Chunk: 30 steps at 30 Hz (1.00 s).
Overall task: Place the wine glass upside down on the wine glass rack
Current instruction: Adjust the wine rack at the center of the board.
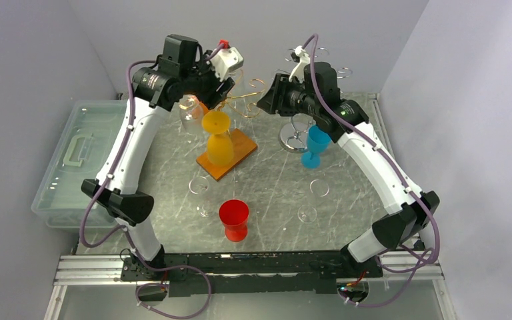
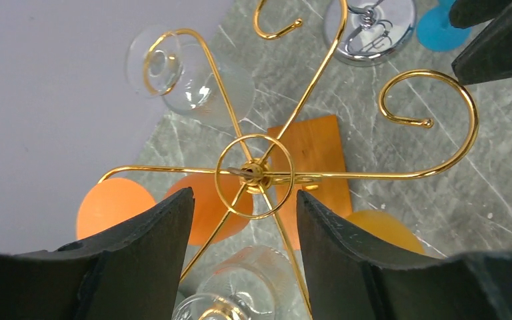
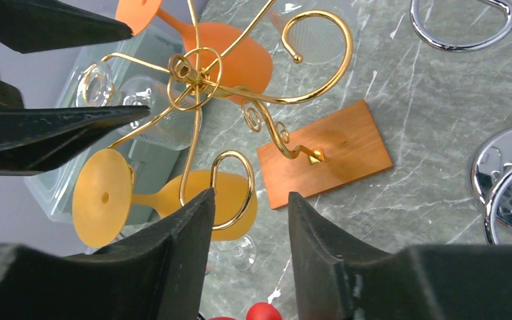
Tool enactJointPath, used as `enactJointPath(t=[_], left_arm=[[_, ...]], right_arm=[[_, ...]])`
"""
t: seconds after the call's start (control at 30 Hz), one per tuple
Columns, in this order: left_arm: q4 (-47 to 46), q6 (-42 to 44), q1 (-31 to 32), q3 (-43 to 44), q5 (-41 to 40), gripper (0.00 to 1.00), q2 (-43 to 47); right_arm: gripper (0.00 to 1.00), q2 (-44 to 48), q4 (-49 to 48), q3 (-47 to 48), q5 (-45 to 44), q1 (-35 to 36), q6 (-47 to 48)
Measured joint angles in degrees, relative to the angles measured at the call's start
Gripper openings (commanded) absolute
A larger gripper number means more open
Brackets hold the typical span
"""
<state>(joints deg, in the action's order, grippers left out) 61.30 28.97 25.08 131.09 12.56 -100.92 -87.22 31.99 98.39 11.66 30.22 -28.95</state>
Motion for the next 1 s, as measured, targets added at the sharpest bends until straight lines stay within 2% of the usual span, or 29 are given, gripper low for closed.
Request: enactJointPath(t=[0.57,0.73,1.0], left_arm=[[0.39,-3.17,0.63,-0.17,-1.84,0.52,-2.1],[-0.17,-3.13,0.63,-1.22,-2.84,0.49,-2.12],[-0.83,-2.91,0.63,-3.41,-3.56,0.45,-2.34]], right_arm=[[0.21,-0.96,-4.68,-2.64,3.91,-0.28,-2.16],[0.01,-0.94,-7.61,-5.55,4.66,-0.28,-3.45],[0.0,0.74,-11.56,-9.03,3.63,0.37,-6.27]])
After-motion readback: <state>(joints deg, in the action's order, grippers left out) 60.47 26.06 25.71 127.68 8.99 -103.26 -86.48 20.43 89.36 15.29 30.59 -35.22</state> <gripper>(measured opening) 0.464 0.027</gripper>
